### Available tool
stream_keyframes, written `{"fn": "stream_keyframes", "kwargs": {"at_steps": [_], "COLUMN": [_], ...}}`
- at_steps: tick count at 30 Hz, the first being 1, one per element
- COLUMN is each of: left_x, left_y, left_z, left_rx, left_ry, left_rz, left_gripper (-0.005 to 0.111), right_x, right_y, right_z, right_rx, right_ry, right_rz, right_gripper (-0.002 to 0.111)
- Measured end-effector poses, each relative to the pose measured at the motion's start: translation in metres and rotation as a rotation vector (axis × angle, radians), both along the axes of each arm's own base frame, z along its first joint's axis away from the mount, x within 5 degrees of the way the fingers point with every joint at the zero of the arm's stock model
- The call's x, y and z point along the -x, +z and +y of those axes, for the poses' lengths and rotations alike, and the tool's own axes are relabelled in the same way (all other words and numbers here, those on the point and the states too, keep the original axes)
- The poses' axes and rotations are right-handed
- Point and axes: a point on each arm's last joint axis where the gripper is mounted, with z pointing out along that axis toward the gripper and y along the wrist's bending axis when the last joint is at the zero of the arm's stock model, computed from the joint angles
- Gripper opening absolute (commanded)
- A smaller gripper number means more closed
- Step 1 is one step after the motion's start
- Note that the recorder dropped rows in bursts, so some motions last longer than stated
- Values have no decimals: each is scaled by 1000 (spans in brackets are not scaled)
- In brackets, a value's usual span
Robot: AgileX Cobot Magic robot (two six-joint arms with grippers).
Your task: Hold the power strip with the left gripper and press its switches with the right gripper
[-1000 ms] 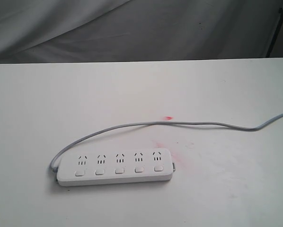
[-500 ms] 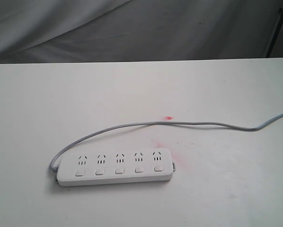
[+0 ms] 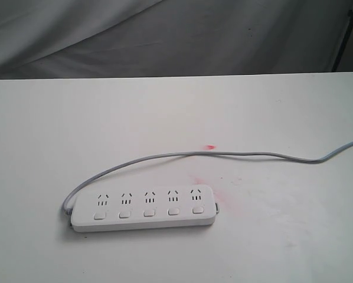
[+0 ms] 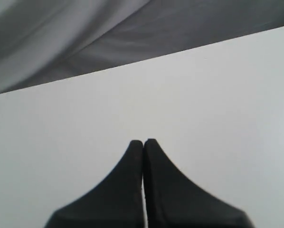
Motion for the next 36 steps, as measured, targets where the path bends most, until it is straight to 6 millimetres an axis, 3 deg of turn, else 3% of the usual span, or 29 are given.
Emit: {"fn": "stream_keyframes", "kwargs": {"at_steps": [4, 9, 17, 32, 36], "left_x": [-5, -7, 8, 11, 10], "left_y": [-13, -23, -39, -40, -38], "left_z": [7, -1, -14, -16, -17], "left_rx": [22, -16, -61, -59, -46], "left_ry": [-188, -453, -770, -811, -801], "left_rz": [8, 3, 126, 146, 126], "left_gripper": [0, 0, 0, 0, 8], "right_x": [0, 0, 0, 0, 0], "right_y": [0, 0, 0, 0, 0], "right_z": [0, 0, 0, 0, 0], "right_rx": [0, 0, 0, 0, 0], "right_ry": [0, 0, 0, 0, 0], "right_rz": [0, 0, 0, 0, 0], "right_gripper": [27, 27, 27, 27, 27]}}
